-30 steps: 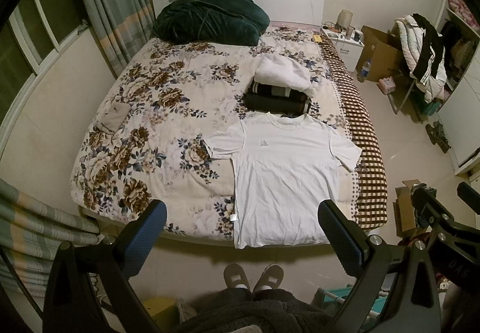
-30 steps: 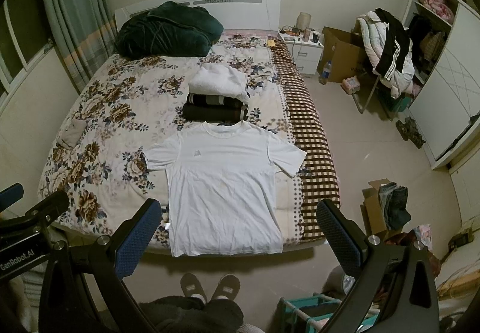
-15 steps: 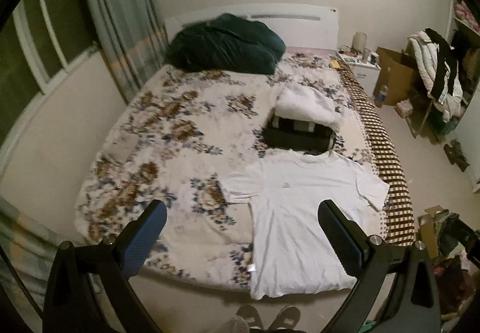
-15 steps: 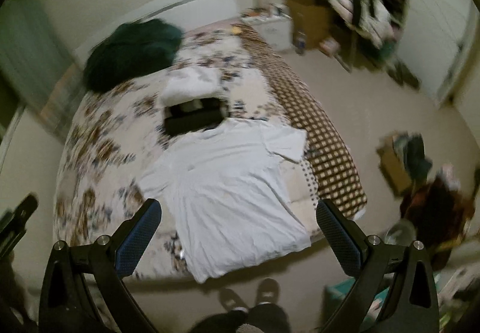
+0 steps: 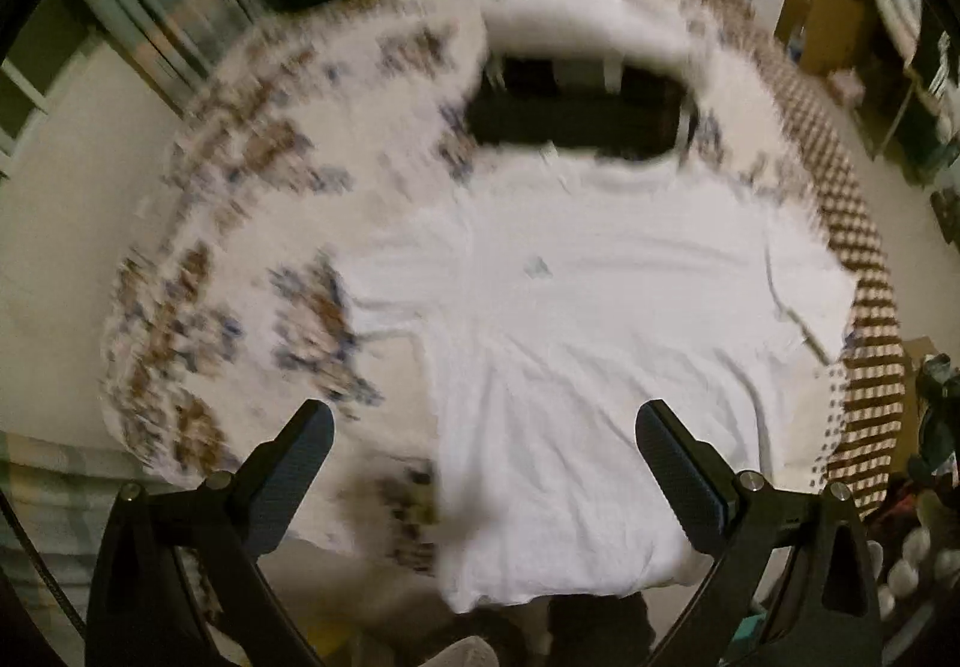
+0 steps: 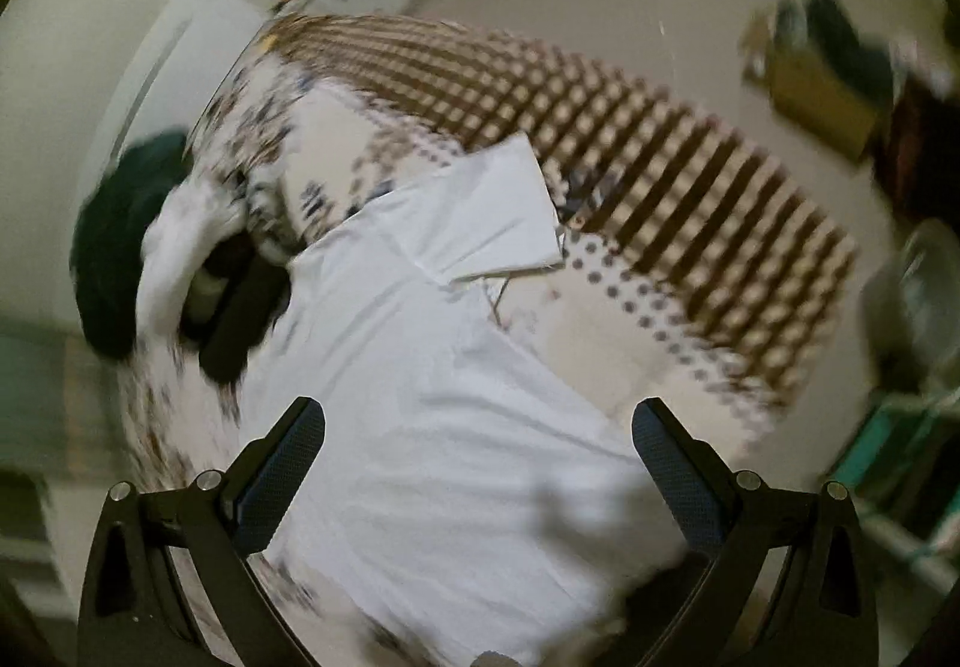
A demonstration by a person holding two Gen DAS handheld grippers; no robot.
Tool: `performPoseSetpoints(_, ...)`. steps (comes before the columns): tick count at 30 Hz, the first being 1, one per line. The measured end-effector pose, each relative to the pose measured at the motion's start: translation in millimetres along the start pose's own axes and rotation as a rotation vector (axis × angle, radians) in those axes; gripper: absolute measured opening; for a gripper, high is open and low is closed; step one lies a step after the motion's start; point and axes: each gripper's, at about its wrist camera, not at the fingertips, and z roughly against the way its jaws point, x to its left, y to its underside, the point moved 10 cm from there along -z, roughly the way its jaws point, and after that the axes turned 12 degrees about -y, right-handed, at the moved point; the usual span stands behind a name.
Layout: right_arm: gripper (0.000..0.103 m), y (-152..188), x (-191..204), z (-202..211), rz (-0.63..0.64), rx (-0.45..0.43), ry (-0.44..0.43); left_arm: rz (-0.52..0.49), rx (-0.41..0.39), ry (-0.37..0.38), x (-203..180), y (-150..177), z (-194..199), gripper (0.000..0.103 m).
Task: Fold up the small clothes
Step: 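Lower both tools toward the white T-shirt's side edges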
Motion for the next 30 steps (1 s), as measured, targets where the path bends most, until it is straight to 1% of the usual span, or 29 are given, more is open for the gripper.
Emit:
performPoseSetpoints(2, 0.103, -16.0, -36.2, -56.6, -0.095, -0.011, -0.029, -0.013, 0.061, -0.007, -25.3, 3.3, -39.8, 0.103)
performPoseSetpoints(3, 0.103, -18.8, -44.9, -74.5, -0.129, -0.014, -0.046, -0.02, 0.091, -0.005, -42.1, 4.5, -64.0, 0.103)
performPoseSetpoints(5, 0.102, -28.2, -71.7, -126.7, -0.218, -0.033, -0.085, -0.028, 0.122, -0.021, -61.8, 5.7, -96.8, 0.103)
performPoseSetpoints(7, 0.096, -32.9, -89.3, -162.8, -0.286, -0.047, -0.115, -0.031, 0.151, -0.028, -82.3, 5.6, -133.9, 0.103)
performPoseSetpoints(8, 0.093, -37.5, -99.9, -183.8, -0.332, -0.064, -0.146, -0.033, 0.167, -0.033, -92.0, 5.3, -151.5, 0.103)
performPoseSetpoints(10, 0.093, -43.7, -110.6, -206.4, -0.407, -0.108, -0.194, -0.03, 0.192, -0.032, -108.9, 3.0, -177.5, 0.103)
performPoseSetpoints(11, 0.093, -51.4, -115.8, -215.1, -0.439, -0.156, -0.223, -0.025, 0.197, -0.025, -115.8, 0.7, -189.2, 0.103)
performPoseSetpoints(14, 0.092, -67.4, -114.0, -220.1, -0.459, -0.26, -0.262, -0.035, 0.184, -0.015, -131.5, -9.1, -208.3, 0.103)
performPoseSetpoints(16, 0.081, -78.1, -110.0, -228.1, -0.45, -0.299, -0.264, -0.045, 0.159, -0.023, -134.9, -13.7, -215.6, 0.103)
performPoseSetpoints(18, 0.047, -87.6, -103.0, -238.3, -0.423, -0.304, -0.228, -0.037, 0.156, -0.016, -134.4, -15.0, -220.4, 0.103)
performPoseSetpoints(19, 0.038, -91.5, -100.0, -239.7, -0.412, -0.309, -0.212, -0.027, 0.159, -0.01, -132.9, -15.0, -221.2, 0.103)
performPoseSetpoints(20, 0.02, -96.1, -97.5, -241.5, -0.402, -0.314, -0.188, -0.015, 0.162, 0.0, -131.4, -14.9, -221.1, 0.103)
performPoseSetpoints(21, 0.011, -102.6, -93.9, -243.7, -0.383, -0.321, -0.148, -0.002, 0.165, 0.011, -127.8, -14.6, -219.5, 0.103)
performPoseSetpoints(23, 0.01, -113.5, -80.3, -241.7, -0.336, -0.338, -0.115, 0.013, 0.161, 0.017, -120.6, -15.1, -215.5, 0.103)
performPoseSetpoints(26, 0.009, -119.7, -41.8, -226.9, -0.184, -0.341, -0.075, 0.045, 0.142, 0.023, -103.0, -17.5, -207.1, 0.103)
performPoseSetpoints(27, 0.009, -115.8, -19.3, -219.7, -0.085, -0.329, -0.05, 0.063, 0.133, 0.027, -93.6, -18.4, -203.3, 0.103)
performPoseSetpoints(29, 0.009, -109.2, 16.6, -218.1, 0.077, -0.303, -0.022, 0.094, 0.126, 0.027, -75.2, -17.7, -199.3, 0.103)
performPoseSetpoints(30, 0.009, -101.8, 42.0, -224.0, 0.184, -0.279, -0.004, 0.115, 0.124, 0.027, -64.0, -17.0, -198.1, 0.103)
